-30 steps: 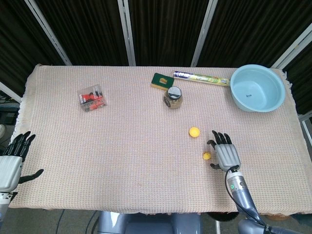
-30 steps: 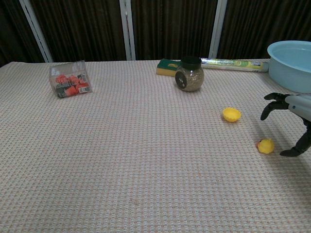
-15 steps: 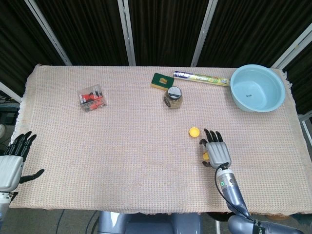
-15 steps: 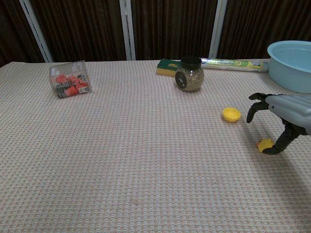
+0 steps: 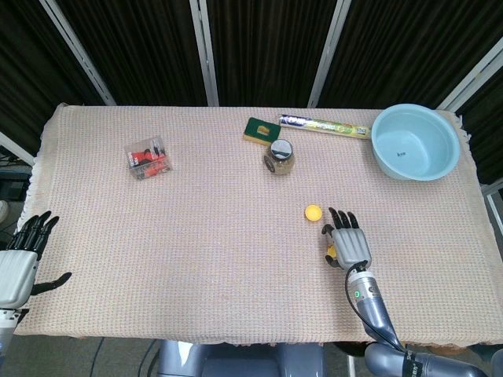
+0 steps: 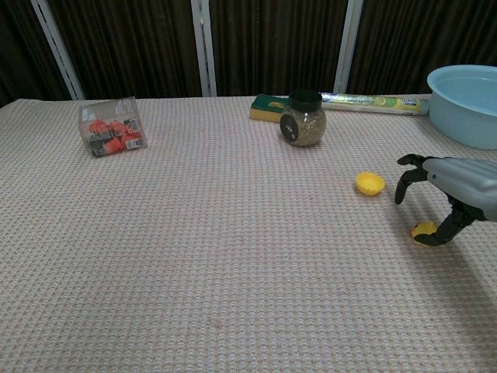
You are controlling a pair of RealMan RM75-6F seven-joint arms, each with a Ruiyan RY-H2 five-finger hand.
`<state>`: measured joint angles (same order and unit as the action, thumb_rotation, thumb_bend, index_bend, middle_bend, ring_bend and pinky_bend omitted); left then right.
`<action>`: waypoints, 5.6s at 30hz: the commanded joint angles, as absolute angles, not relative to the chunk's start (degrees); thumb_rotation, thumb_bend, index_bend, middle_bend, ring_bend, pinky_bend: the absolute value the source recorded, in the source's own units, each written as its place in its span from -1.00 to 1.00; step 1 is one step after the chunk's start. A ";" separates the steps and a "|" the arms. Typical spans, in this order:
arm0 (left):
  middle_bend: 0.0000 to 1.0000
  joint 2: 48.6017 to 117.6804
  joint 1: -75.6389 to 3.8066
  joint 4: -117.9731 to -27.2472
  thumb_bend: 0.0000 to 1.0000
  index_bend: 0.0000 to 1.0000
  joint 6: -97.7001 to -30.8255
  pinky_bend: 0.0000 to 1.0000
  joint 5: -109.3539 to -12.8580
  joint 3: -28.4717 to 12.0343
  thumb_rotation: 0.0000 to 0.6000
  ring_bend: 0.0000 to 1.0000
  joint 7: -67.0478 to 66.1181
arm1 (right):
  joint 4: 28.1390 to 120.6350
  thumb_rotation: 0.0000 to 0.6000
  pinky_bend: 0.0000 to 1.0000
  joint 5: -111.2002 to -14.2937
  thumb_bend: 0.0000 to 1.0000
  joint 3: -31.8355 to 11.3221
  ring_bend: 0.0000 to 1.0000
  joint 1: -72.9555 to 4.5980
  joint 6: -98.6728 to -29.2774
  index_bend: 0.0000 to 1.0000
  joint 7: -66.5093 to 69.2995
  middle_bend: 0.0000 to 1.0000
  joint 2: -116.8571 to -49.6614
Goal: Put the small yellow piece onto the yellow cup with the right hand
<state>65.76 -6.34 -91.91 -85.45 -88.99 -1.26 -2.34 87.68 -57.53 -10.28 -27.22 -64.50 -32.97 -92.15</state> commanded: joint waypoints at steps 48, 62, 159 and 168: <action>-1.00 65.62 -6.40 -92.47 -1.00 -1.00 -85.29 -0.60 -88.94 -1.21 1.00 -1.00 -2.71 | 83.28 1.00 -1.00 -58.57 -0.53 -8.16 -1.00 -26.26 -66.01 -0.06 -29.49 -1.00 -93.99; -1.00 65.67 -6.45 -92.63 -1.00 -1.00 -85.27 -0.60 -88.96 -1.22 1.00 -1.00 -3.01 | 83.86 1.00 -1.00 -59.06 -0.52 -8.67 -1.00 -26.26 -66.71 -0.03 -29.17 -1.00 -93.26; -1.00 64.71 -6.75 -91.04 -1.00 -1.00 -85.60 -0.60 -91.59 -0.15 1.00 -1.00 0.66 | 75.29 1.00 -1.00 -55.88 -0.51 -17.26 -1.00 -41.54 -59.79 0.00 -34.40 -1.00 -99.58; -1.00 64.59 -6.86 -91.43 -1.00 -1.00 -85.39 -0.60 -91.68 -0.04 1.00 -1.00 0.40 | 74.13 1.00 -1.00 -54.94 -0.51 -17.01 -1.00 -41.54 -59.90 0.00 -33.23 -1.00 -99.58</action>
<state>64.59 -6.86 -91.42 -85.39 -91.67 -0.05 0.41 74.21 -55.00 -16.99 -41.51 -59.89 -33.30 -99.53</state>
